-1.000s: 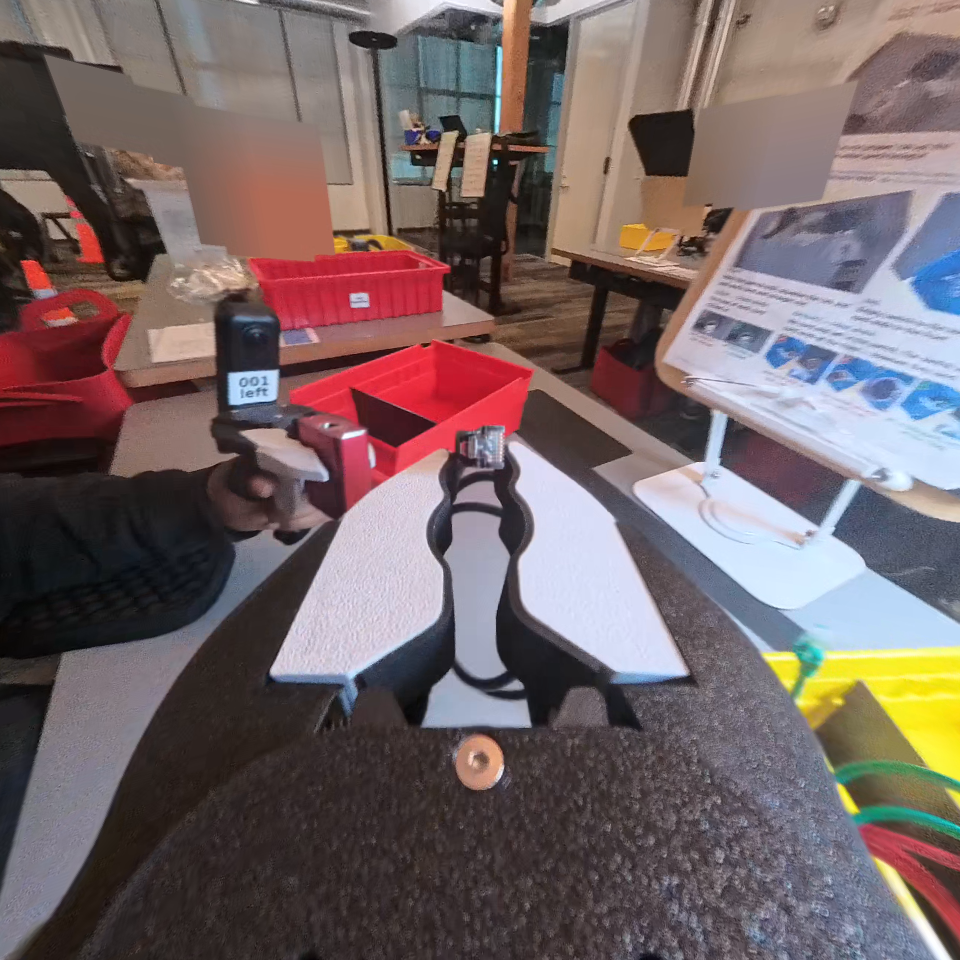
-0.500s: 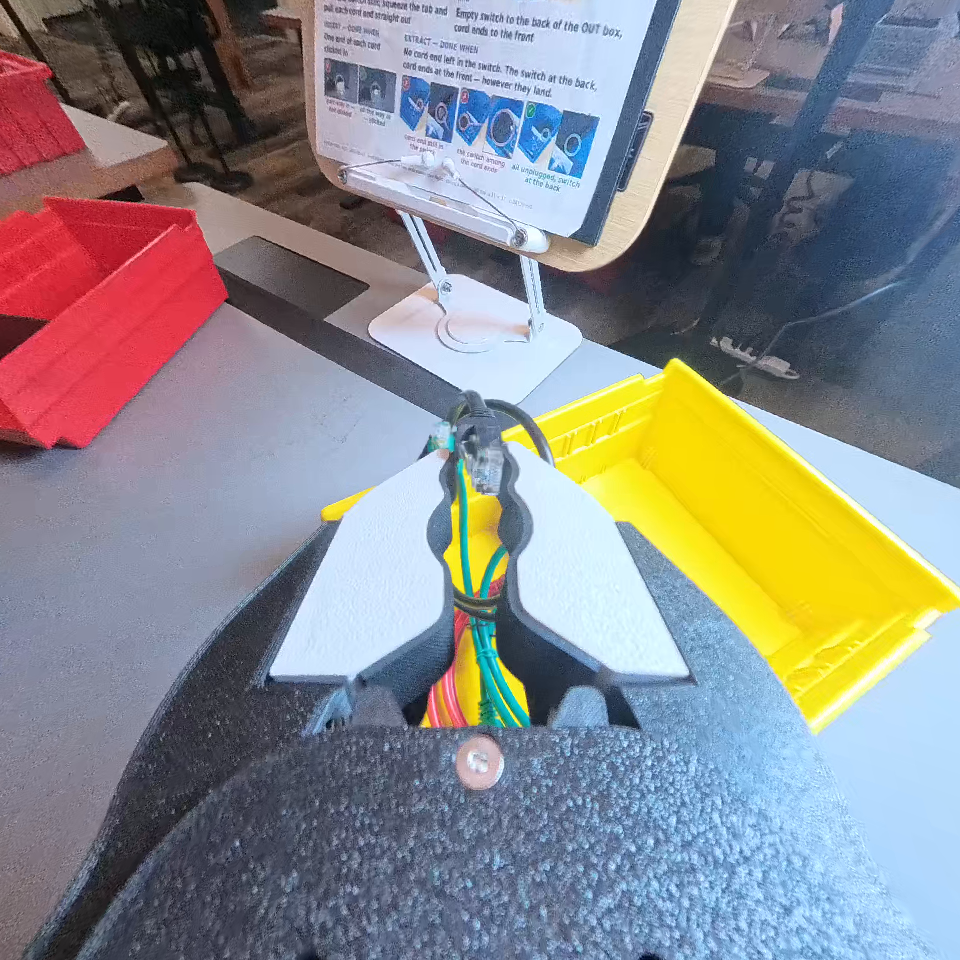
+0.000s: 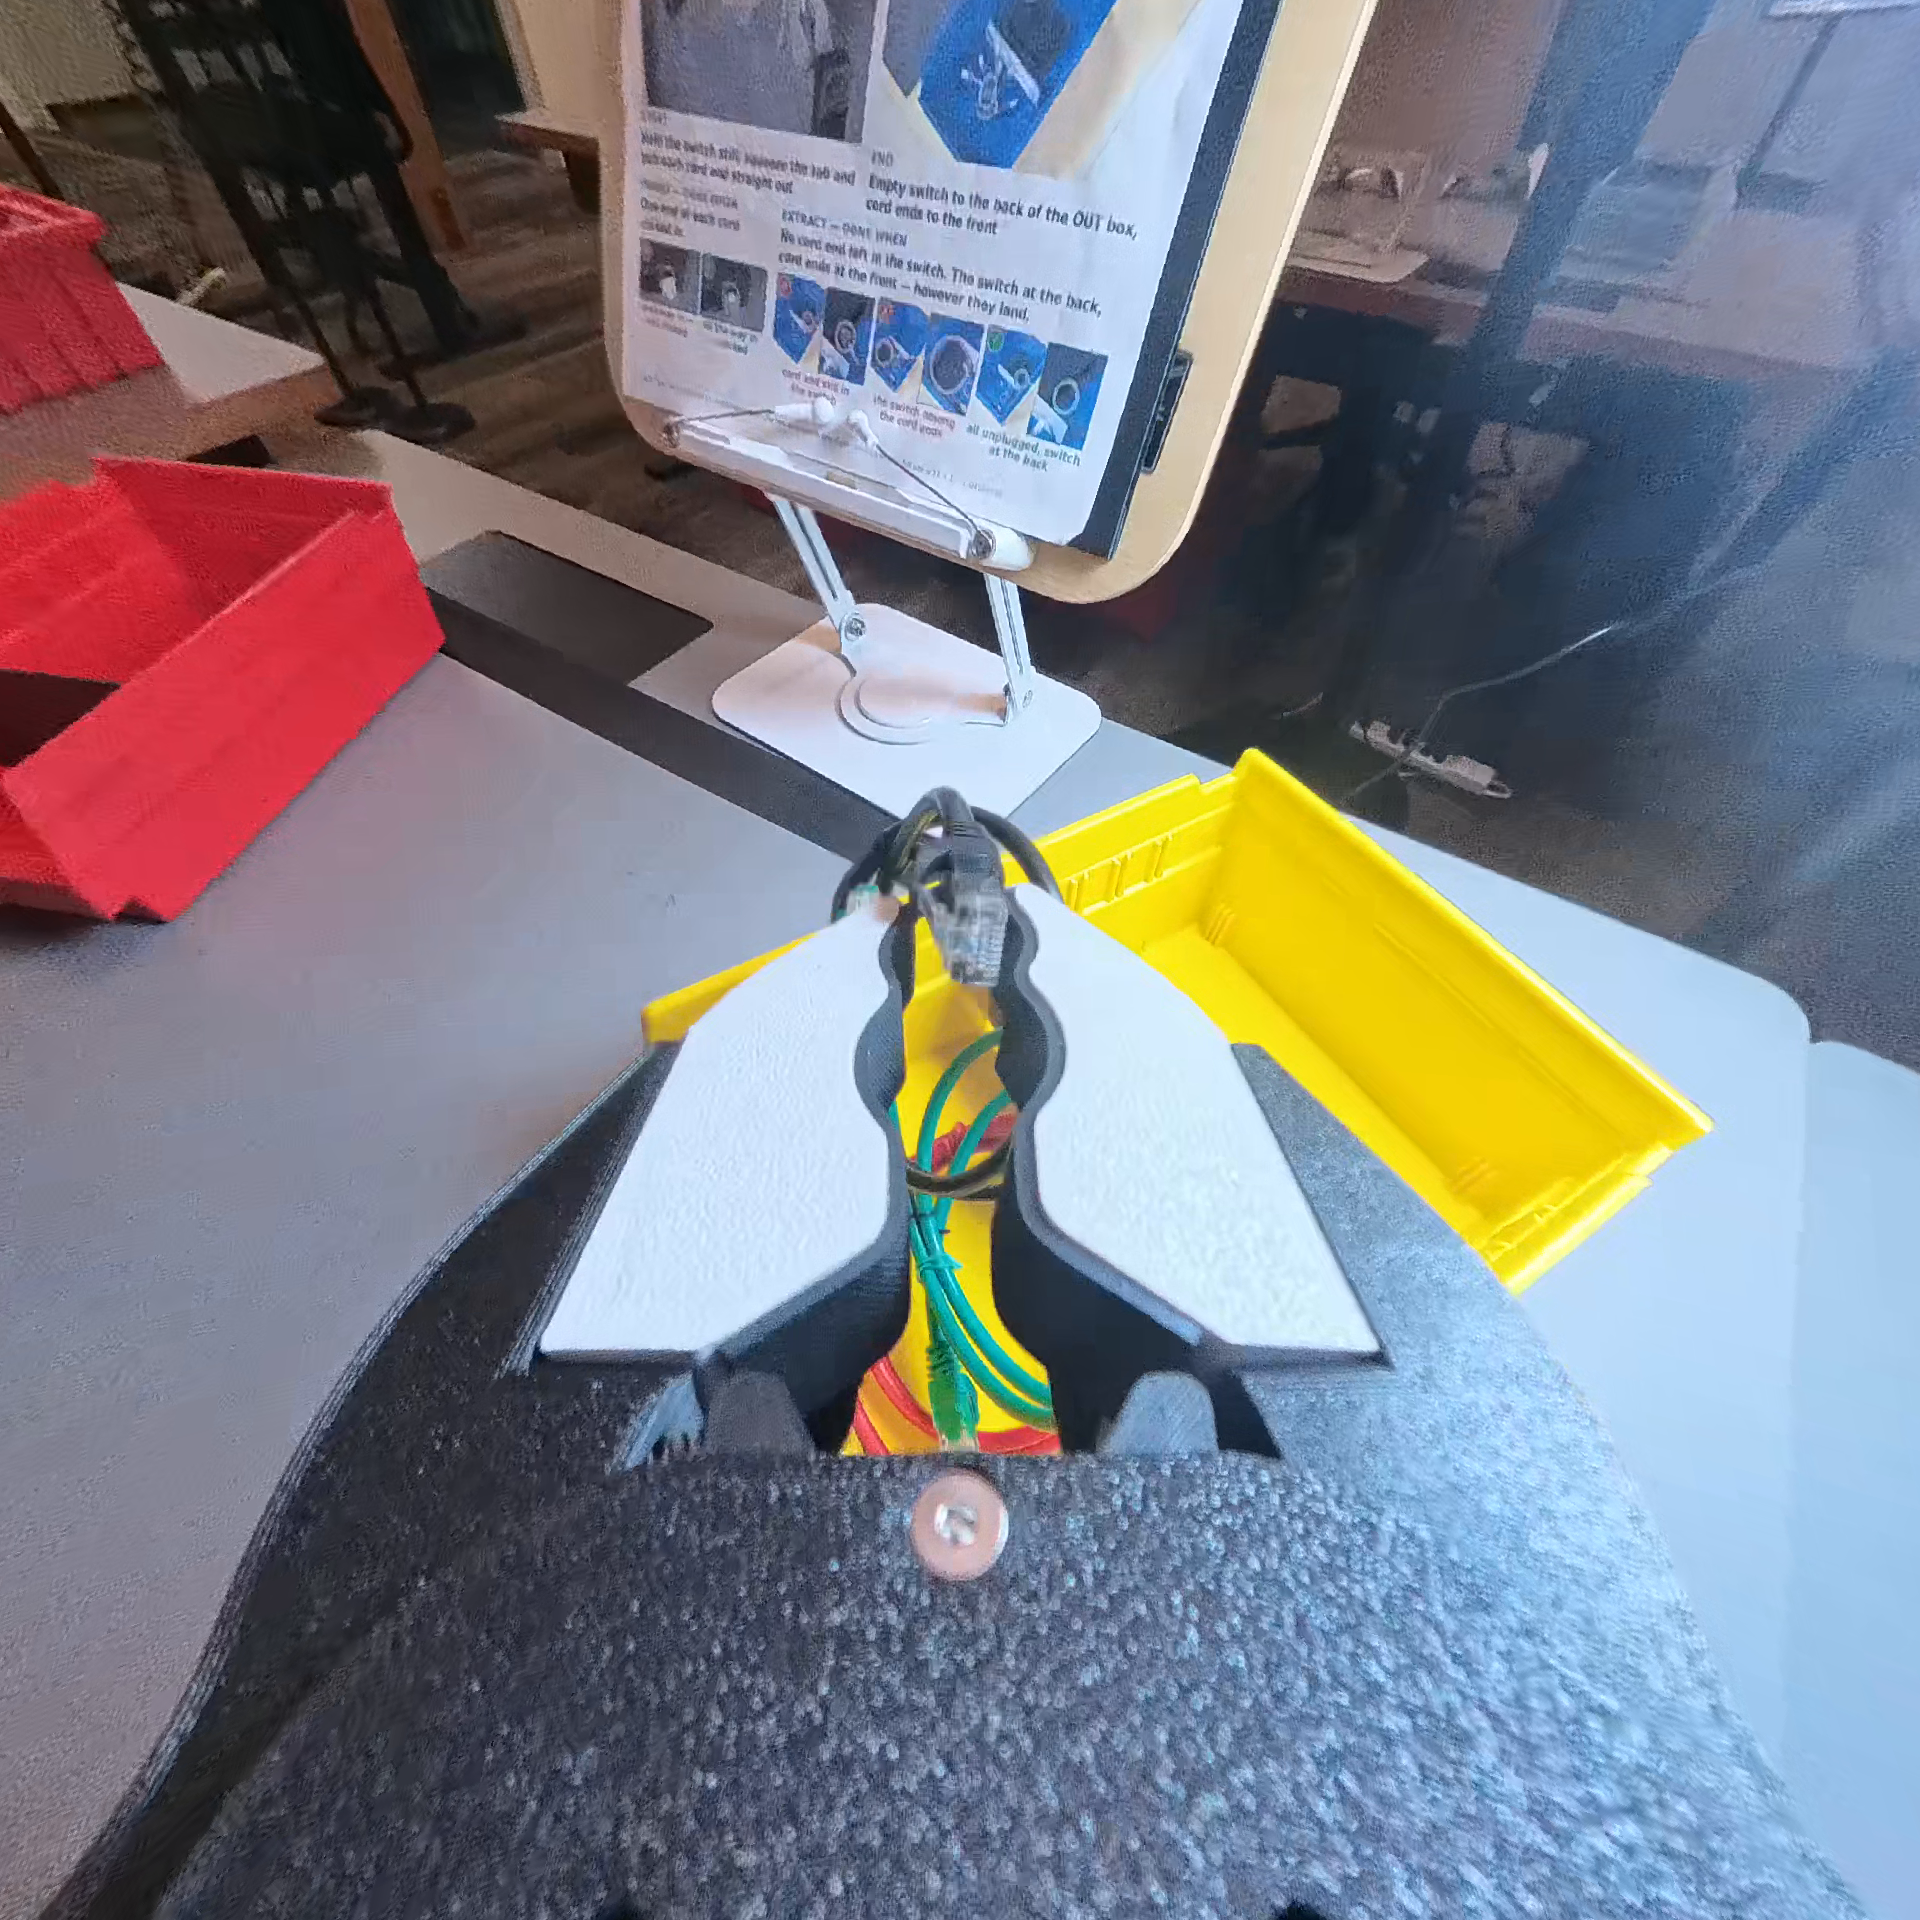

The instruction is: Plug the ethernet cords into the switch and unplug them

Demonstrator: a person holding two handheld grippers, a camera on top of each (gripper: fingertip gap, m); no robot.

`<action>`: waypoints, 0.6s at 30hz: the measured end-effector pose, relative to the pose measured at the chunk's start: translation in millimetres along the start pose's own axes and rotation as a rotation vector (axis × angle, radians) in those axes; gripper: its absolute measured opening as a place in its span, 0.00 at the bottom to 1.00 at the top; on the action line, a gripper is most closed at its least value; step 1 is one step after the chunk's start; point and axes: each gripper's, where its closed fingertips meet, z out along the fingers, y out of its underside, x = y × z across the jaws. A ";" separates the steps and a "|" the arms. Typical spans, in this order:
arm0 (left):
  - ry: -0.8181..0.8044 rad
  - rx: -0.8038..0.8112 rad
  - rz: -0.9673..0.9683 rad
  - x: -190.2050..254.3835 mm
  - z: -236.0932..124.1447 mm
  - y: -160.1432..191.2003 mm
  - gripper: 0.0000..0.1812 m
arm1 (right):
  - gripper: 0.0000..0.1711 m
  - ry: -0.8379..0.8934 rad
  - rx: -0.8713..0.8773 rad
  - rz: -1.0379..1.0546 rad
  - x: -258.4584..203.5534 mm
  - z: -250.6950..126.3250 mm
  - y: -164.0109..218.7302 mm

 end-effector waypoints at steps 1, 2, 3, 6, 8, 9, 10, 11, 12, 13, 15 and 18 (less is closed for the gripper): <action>-0.002 0.006 -0.003 -1.0 -0.8 -1.3 0.00 | 0.07 -0.006 0.030 0.003 -0.9 -6.2 -6.8; -0.006 0.012 -0.006 -2.1 -1.7 -2.5 0.00 | 0.07 -0.021 0.069 0.009 -2.7 -13.0 -15.2; -0.009 0.017 -0.009 -3.6 -2.7 -3.8 0.00 | 0.07 -0.048 0.104 0.014 -5.8 -19.5 -22.8; -0.016 0.013 -0.018 -7.0 -6.4 -7.9 0.00 | 0.07 -0.033 0.116 0.010 -0.9 -27.7 -27.2; -0.015 -0.045 -0.014 -7.4 -11.3 -9.3 0.00 | 0.07 -0.057 0.167 0.040 0.6 -32.6 -32.6; -0.013 -0.102 -0.006 -7.4 -15.1 -7.4 0.01 | 0.07 -0.076 0.207 0.039 -0.4 -36.1 -37.0; -0.006 -0.160 0.005 -6.5 -19.5 -5.0 0.05 | 0.07 -0.076 0.224 0.025 -0.7 -37.7 -38.3; 0.002 -0.225 0.010 -4.5 -24.5 -0.8 0.09 | 0.07 -0.069 0.224 0.006 -0.9 -37.4 -37.5; 0.019 -0.305 0.019 -0.7 -30.1 6.8 0.13 | 0.07 -0.072 0.216 -0.012 -2.6 -36.3 -36.4; 0.028 -0.397 0.036 3.0 -36.1 18.4 0.17 | 0.07 -0.082 0.210 -0.024 -5.2 -35.1 -36.1; 0.039 -0.617 0.099 11.5 -52.5 53.6 0.26 | 0.07 -0.085 0.207 -0.053 -8.4 -33.9 -38.0; 0.065 -0.866 0.130 27.3 -77.6 107.6 0.32 | 0.07 -0.100 0.242 -0.082 -13.2 -37.6 -48.5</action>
